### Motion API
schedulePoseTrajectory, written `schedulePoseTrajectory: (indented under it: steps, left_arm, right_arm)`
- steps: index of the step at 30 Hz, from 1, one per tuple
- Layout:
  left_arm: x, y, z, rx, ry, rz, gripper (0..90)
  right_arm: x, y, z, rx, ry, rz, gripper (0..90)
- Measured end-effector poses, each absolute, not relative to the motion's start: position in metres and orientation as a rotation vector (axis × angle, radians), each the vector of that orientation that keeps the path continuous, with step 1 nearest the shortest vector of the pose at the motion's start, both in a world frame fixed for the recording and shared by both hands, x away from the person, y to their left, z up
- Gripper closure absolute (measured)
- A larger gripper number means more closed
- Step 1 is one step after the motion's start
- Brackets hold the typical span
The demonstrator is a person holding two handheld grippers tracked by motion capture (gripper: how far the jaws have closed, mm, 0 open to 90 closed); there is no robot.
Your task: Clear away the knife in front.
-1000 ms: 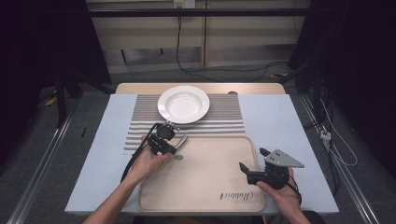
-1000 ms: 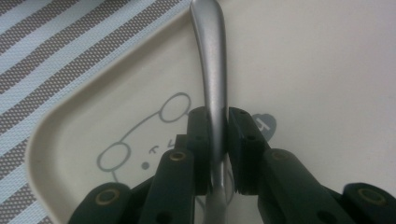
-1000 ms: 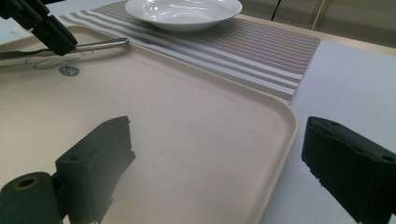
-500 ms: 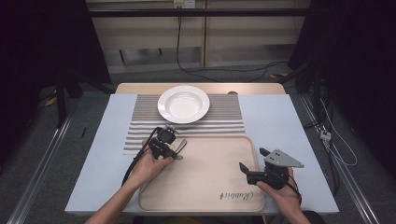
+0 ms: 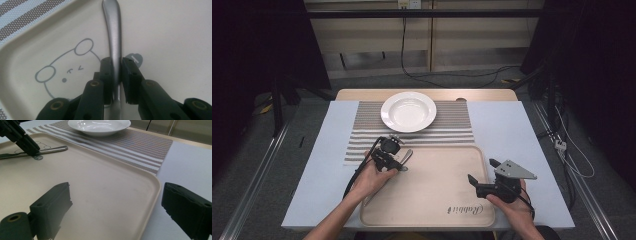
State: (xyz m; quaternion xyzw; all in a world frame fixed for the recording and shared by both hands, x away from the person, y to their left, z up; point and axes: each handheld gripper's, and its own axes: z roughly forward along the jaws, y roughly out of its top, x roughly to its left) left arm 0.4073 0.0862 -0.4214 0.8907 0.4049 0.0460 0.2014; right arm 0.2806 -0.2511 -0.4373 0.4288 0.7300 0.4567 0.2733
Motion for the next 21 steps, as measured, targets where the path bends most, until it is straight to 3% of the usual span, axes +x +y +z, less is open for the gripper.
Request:
schedulePoseTrajectory:
  steps: [12,15,16,21]
  left_arm:
    - [0.409,0.088,-0.421,2.489,1.128,0.066,78.8]
    - [0.409,0.090,-0.418,2.465,1.118,0.049,72.1]
    - [0.409,0.091,-0.416,2.461,1.107,0.071,60.8]
    - [0.408,0.092,-0.410,2.431,1.013,0.182,53.8]
  right_arm:
    - [0.281,-0.252,-0.438,1.154,1.969,1.235,9.4]
    - [0.281,-0.252,-0.438,1.157,1.970,1.236,9.4]
    - [0.281,-0.252,-0.438,1.155,1.970,1.238,9.4]
    - [0.282,-0.252,-0.438,1.154,1.973,1.239,9.4]
